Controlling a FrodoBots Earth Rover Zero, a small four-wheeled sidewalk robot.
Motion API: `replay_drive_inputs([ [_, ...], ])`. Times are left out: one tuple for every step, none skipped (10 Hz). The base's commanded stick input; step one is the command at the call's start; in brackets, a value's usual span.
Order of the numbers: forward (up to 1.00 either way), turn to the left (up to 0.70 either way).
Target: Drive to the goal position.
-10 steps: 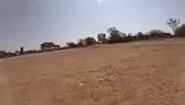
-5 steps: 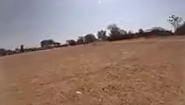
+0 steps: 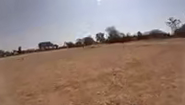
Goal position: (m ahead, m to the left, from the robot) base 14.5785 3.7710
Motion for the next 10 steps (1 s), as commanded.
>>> replay_drive_inputs([
  [0.70,0.00],
  [0.70,0.00],
  [0.70,0.00],
  [0.70,0.00],
  [0.70,0.00],
  [0.70,0.00],
  [0.70,0.00],
  [0.70,0.00],
  [0.70,0.00],
  [0.70,0.00],
])
